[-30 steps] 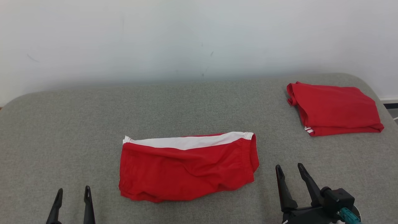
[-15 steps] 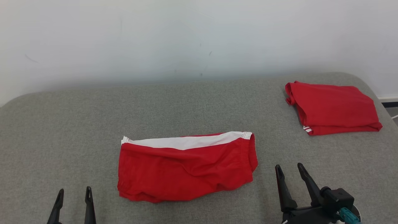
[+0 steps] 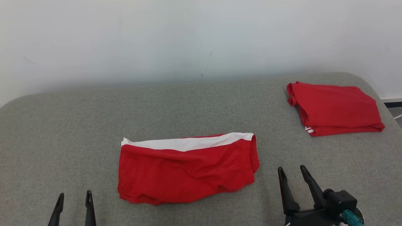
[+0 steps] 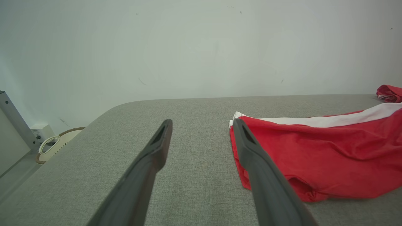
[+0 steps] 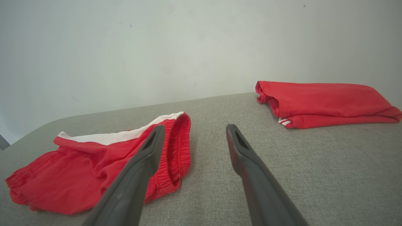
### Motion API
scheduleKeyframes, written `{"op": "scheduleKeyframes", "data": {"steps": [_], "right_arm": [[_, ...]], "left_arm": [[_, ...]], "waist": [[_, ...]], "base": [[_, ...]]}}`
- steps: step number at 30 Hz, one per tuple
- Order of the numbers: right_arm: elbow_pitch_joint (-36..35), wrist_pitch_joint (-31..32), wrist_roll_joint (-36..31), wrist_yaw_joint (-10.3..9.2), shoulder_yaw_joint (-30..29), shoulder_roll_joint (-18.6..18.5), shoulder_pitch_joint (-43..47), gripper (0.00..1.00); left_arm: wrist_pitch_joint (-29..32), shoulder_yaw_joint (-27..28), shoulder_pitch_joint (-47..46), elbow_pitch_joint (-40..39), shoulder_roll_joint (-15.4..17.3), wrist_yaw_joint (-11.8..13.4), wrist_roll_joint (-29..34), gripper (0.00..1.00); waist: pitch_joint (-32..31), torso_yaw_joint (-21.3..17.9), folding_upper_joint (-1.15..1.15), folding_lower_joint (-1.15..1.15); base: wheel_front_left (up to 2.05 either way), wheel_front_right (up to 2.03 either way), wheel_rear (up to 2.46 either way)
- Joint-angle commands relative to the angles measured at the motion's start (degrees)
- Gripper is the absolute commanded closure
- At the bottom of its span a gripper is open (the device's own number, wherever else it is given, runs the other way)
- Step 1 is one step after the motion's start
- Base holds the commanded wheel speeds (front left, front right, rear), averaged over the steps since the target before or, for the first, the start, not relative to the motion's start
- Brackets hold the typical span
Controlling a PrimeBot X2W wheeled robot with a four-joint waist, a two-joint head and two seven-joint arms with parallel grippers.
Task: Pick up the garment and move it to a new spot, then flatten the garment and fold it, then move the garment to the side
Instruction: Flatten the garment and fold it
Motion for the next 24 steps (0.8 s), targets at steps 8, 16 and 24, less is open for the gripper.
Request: {"op": "scheduleKeyframes", "data": {"steps": [8,16,24], "right_arm": [[0.24,-0.26,0.14,-0.01,0.24,-0.1,0.04,0.0],[0.41,-0.27,0.17,-0.01,0.68,0.06,-1.5,0.0],[4.7,1.27,-1.08,-0.01,1.49,-1.1,-7.44,0.0]], "left_arm": [[-0.07,0.14,0.56,0.04,-0.01,0.02,-0.41,0.0],[-0.07,-0.5,0.07,0.35,-0.31,-0.45,-0.74,0.0],[-0.07,-0.95,-0.63,0.73,-0.68,-0.82,-1.32,0.0]], "waist": [[0.05,-0.01,0.0,0.0],[0.17,0.87,0.0,0.0],[0.56,3.25,0.0,0.0]], "base": [[0.0,0.0,0.0],[0.0,0.0,0.0],[0.0,0.0,0.0]]}}
